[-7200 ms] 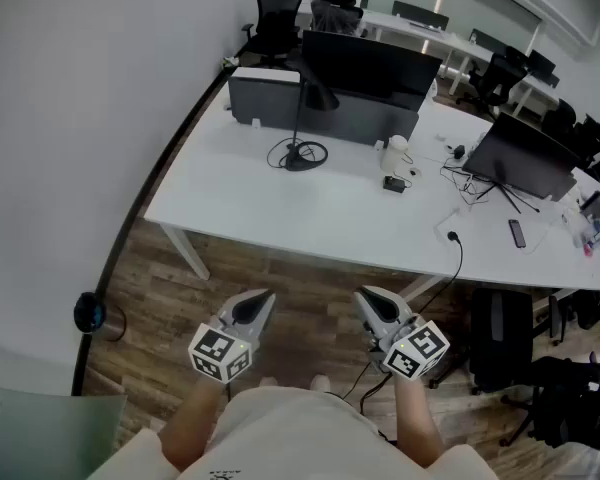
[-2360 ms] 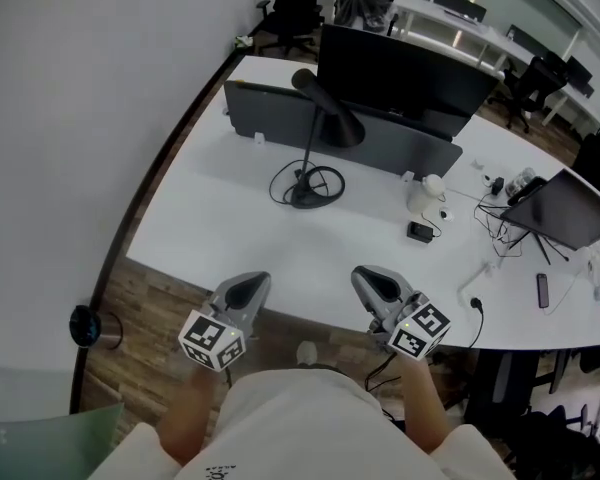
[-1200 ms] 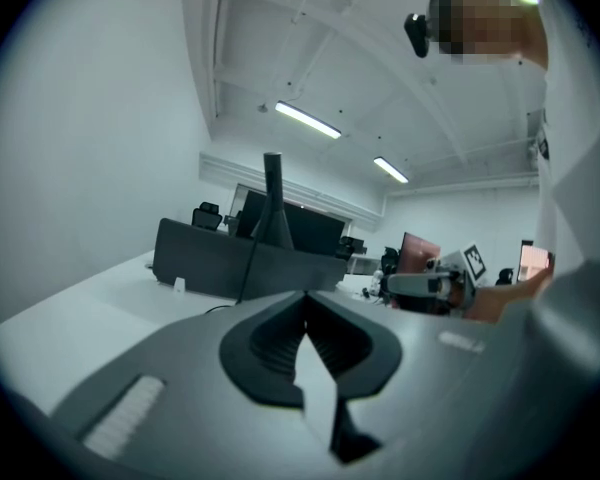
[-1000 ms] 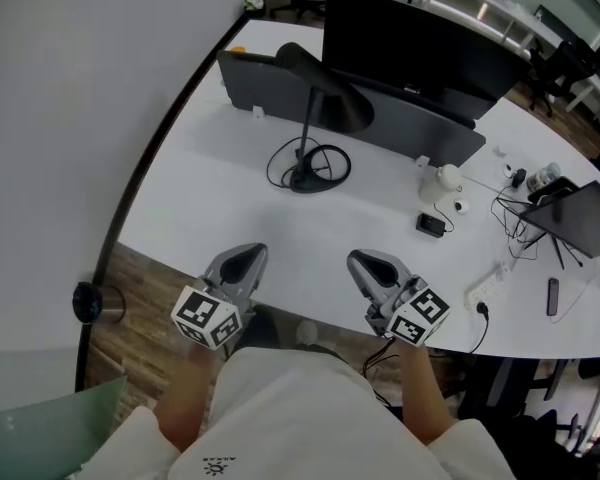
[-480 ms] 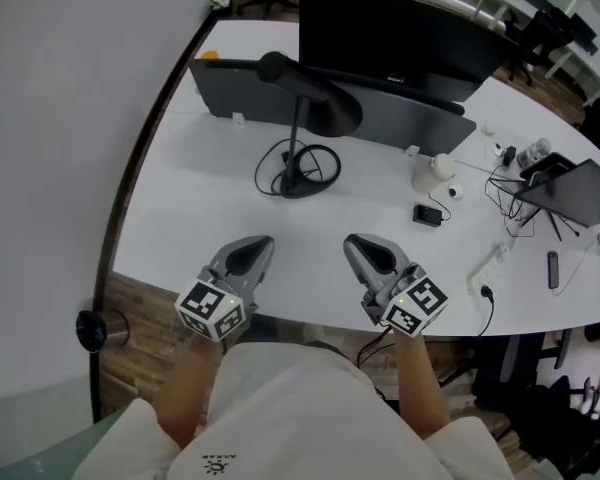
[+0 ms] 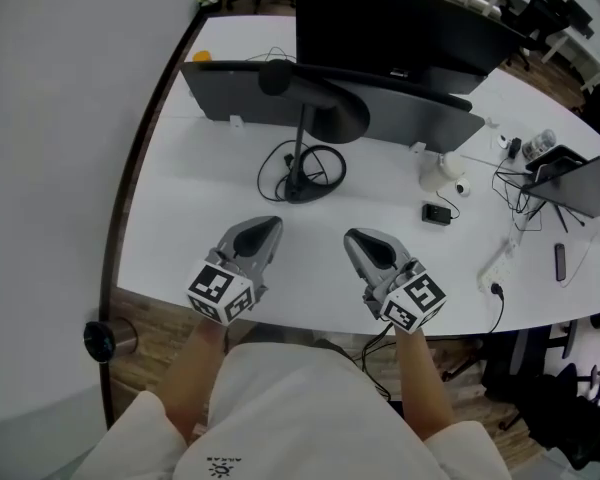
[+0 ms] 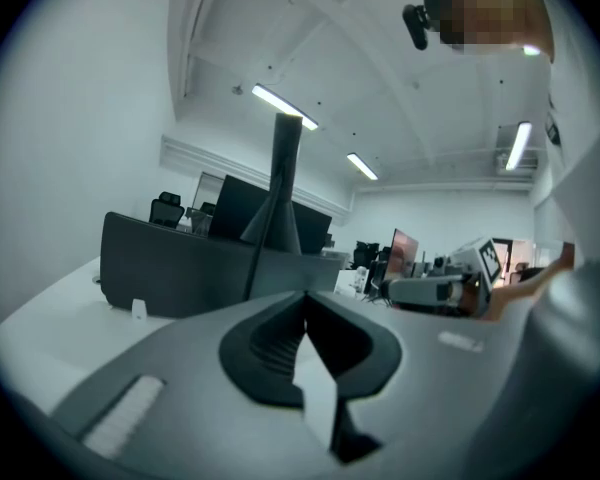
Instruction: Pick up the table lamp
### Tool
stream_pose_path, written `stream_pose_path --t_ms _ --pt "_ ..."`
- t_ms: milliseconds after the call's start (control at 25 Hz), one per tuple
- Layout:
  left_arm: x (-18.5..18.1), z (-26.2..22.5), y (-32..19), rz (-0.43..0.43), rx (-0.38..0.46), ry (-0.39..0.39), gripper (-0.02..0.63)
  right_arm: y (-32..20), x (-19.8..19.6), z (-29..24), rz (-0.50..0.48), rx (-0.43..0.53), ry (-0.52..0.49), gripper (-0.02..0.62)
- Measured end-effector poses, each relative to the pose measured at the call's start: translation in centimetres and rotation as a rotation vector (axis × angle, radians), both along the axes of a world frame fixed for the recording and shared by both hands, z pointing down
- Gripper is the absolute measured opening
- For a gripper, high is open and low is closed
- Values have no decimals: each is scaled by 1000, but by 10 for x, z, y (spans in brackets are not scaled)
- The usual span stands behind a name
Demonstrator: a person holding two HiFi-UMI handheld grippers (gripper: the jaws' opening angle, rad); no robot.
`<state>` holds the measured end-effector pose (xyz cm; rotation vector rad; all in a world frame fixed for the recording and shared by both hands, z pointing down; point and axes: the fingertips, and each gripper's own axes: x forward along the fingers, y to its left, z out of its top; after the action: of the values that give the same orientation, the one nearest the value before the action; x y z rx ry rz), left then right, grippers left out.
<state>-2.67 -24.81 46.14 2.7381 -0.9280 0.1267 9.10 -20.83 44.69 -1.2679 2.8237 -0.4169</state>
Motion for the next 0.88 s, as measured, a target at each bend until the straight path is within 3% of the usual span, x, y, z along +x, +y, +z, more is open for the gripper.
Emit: stream_pose_path --t_ms 320,600,880 --pt "7 -8 -65 23 47 10 -5 -44 -20 39 22 -21 55 25" --pt "20 -1 -101 104 56 10 -4 -72 -35 62 17 -36 83 25" --pt "34 3 -129 196 79 -16 74 -95 -37 79 27 -45 92 25"
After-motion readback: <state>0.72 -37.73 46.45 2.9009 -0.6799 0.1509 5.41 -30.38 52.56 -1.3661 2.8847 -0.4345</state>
